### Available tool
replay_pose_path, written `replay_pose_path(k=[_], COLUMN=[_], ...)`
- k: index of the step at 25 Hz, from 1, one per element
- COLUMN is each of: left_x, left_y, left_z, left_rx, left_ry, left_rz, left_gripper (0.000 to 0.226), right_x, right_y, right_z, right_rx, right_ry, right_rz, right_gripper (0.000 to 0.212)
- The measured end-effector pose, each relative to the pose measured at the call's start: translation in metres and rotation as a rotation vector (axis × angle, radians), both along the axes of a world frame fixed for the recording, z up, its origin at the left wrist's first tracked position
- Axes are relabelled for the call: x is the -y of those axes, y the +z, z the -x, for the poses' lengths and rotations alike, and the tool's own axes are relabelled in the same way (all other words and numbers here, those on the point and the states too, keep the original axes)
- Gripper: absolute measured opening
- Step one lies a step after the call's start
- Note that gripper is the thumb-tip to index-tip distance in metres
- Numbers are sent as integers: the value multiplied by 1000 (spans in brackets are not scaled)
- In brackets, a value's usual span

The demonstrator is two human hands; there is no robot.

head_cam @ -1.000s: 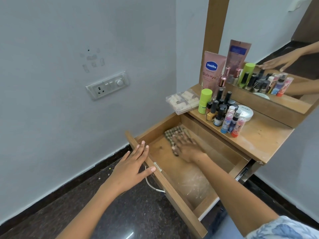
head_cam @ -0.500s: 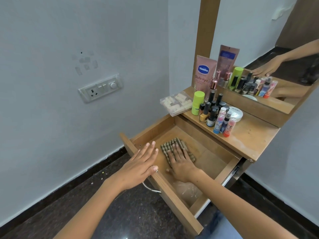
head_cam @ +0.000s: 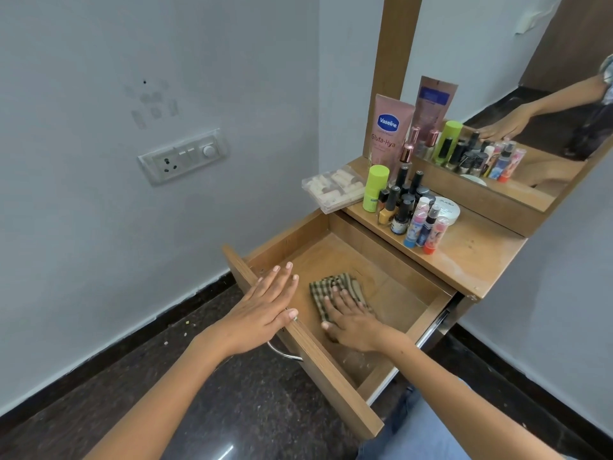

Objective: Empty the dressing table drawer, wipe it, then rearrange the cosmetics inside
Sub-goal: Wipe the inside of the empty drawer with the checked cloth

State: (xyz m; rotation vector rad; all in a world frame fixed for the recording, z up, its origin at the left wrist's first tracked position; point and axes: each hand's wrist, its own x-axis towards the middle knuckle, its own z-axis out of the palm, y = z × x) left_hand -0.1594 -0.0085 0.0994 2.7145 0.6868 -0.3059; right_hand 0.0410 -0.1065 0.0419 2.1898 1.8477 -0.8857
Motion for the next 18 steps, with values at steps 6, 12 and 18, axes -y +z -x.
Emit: replay_pose_path(k=[6,12,18], left_x=[1,0,0], left_y=[4,2,-1], left_z=[0,0,1], left_rx=[-25,-25,-12], left_ry=[-2,1,-5], left_rz=[-9,-32,-44], left_gripper=[60,62,61], right_x=[-31,-24,-24], right_y=[-11,-12,-10], right_z=[11,-17,-12], right_rx=[147,131,114], right_ry=[-119,-419,-203], right_rz=[-169,-113,-150], right_gripper=[64,61,60])
